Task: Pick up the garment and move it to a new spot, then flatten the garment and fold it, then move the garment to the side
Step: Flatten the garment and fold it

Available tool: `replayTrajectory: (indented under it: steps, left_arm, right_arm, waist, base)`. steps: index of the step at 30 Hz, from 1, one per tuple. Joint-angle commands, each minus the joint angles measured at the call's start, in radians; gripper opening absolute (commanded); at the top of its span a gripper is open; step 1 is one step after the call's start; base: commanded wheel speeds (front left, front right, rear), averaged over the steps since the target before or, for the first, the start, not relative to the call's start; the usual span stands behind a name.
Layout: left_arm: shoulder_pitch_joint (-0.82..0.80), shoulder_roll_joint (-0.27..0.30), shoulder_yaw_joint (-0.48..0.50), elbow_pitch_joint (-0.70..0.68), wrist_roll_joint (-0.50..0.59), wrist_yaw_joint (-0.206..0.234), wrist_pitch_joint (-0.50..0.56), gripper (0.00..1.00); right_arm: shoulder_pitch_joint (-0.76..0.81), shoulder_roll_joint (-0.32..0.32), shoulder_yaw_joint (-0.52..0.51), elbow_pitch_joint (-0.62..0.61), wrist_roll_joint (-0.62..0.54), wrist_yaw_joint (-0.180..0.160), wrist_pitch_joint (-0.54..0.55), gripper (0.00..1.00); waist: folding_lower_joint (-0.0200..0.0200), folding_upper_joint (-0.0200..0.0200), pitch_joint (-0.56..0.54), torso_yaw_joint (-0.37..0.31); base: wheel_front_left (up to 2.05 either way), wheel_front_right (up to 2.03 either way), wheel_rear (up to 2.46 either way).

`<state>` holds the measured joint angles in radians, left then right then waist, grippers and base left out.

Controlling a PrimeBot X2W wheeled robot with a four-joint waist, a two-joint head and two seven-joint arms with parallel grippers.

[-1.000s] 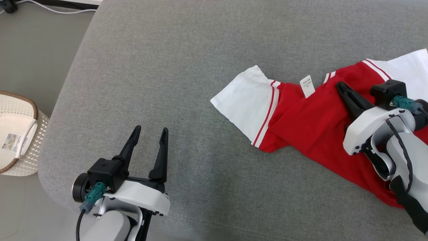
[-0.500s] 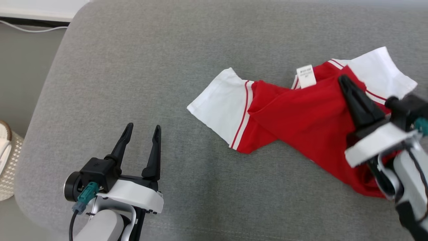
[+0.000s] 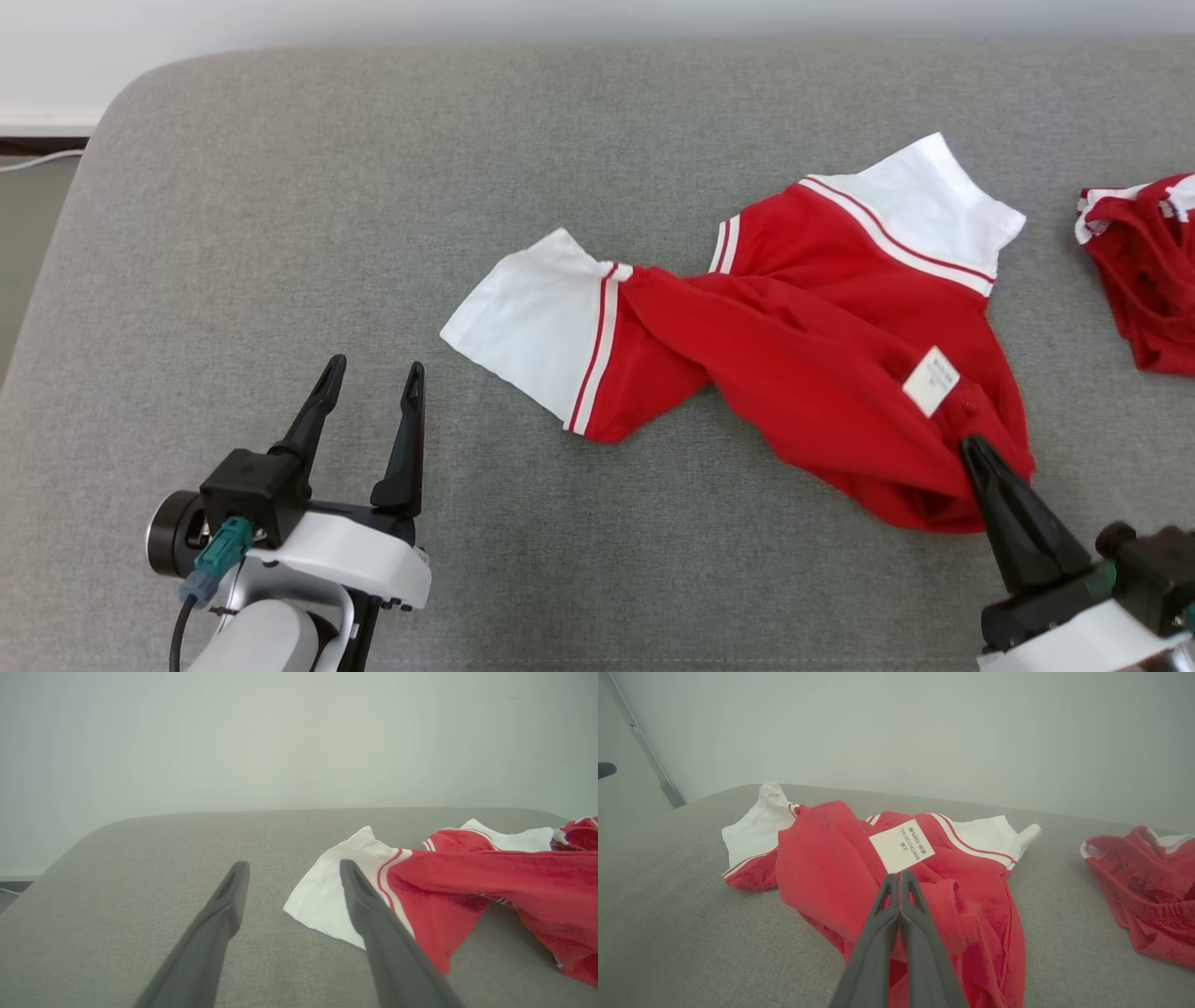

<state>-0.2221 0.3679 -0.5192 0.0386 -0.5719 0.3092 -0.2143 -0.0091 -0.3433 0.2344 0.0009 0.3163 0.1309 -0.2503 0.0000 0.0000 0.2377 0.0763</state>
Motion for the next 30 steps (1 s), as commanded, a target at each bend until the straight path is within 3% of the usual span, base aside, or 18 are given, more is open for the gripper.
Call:
replayTrajectory:
  steps: [1,14,25,26,27,28,29,30]
  left_arm:
    - [-0.007,0.032,0.039,-0.032,0.012,0.011,0.001,1.0]
    - [0.012,0.053,0.033,-0.06,0.012,0.028,0.024,1.0]
    - [0.018,0.061,0.029,-0.07,0.009,0.036,0.037,1.0]
    - [0.019,0.062,0.029,-0.07,0.008,0.036,0.038,1.0]
    - [0.021,0.062,0.028,-0.07,0.008,0.037,0.039,1.0]
    - [0.022,0.063,0.028,-0.071,0.007,0.038,0.04,1.0]
    - [0.023,0.064,0.028,-0.072,0.007,0.039,0.041,1.0]
    - [0.025,0.065,0.028,-0.072,0.006,0.04,0.041,1.0]
  right_arm:
    - [0.033,-0.005,-0.003,-0.022,0.006,0.0,-0.011,0.0]
    - [0.156,0.088,-0.111,0.149,0.089,0.0,-0.011,0.0]
    - [0.099,0.168,-0.138,0.365,0.13,0.0,-0.011,0.0]
    - [0.091,0.176,-0.137,0.365,0.132,0.0,-0.011,0.13]
    - [0.087,0.182,-0.136,0.368,0.136,0.0,-0.011,0.39]
    - [0.085,0.186,-0.137,0.369,0.136,0.0,-0.011,0.83]
    - [0.085,0.19,-0.143,0.368,0.138,0.0,-0.011,1.0]
    - [0.087,0.194,-0.146,0.367,0.138,0.0,-0.011,1.0]
  waist:
    - [0.0,0.0,-0.012,-0.015]
    - [0.0,0.0,-0.044,-0.047]
    - [0.0,0.0,-0.051,-0.051]
    - [0.0,0.0,-0.052,-0.05]
    - [0.0,0.0,-0.053,-0.05]
    - [0.0,0.0,-0.054,-0.05]
    - [0.0,0.0,-0.054,-0.049]
    - [0.0,0.0,-0.054,-0.049]
  base:
    - [0.0,0.0,0.0]
    - [0.0,0.0,0.0]
    - [0.0,0.0,0.0]
    - [0.0,0.0,0.0]
    - [0.0,0.0,0.0]
    - [0.0,0.0,0.0]
    - [0.0,0.0,0.0]
    - [0.0,0.0,0.0]
